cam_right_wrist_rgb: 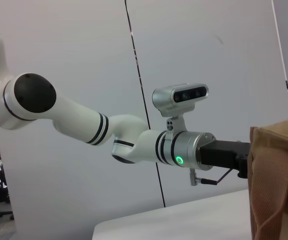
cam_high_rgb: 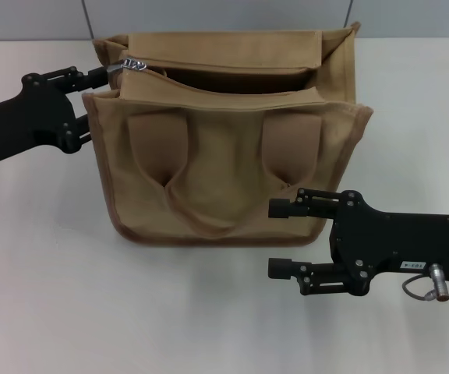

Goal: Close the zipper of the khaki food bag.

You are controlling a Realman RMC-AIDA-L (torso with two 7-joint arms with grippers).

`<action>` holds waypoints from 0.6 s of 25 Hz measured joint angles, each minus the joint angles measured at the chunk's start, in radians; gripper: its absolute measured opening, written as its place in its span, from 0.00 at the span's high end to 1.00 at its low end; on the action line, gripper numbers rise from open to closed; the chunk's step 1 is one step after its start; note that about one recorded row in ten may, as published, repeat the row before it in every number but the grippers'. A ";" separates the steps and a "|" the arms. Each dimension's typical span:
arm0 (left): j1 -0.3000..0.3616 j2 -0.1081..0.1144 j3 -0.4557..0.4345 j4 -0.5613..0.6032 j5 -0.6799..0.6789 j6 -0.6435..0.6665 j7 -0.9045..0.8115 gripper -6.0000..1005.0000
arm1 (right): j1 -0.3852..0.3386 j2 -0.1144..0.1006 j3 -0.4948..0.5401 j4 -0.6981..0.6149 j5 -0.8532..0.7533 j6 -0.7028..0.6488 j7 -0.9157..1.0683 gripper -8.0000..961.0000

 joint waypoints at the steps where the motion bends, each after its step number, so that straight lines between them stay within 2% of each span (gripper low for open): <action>1: 0.000 0.000 0.000 0.000 0.000 -0.001 -0.001 0.37 | 0.000 0.000 0.000 0.000 0.000 0.000 0.000 0.20; 4: 0.000 0.000 -0.001 0.000 -0.001 -0.002 -0.005 0.44 | 0.000 0.000 0.000 0.002 0.000 0.000 0.000 0.20; 9: 0.007 0.004 -0.006 -0.001 -0.002 -0.005 -0.006 0.68 | -0.001 0.000 0.000 0.002 0.001 0.000 0.000 0.20; 14: 0.017 0.009 -0.019 0.002 -0.003 -0.001 -0.011 0.88 | -0.001 0.000 0.000 0.002 0.001 0.000 0.000 0.20; 15: 0.020 0.010 -0.023 0.004 -0.003 0.003 -0.012 0.90 | -0.001 0.000 0.000 0.002 0.001 0.000 0.000 0.20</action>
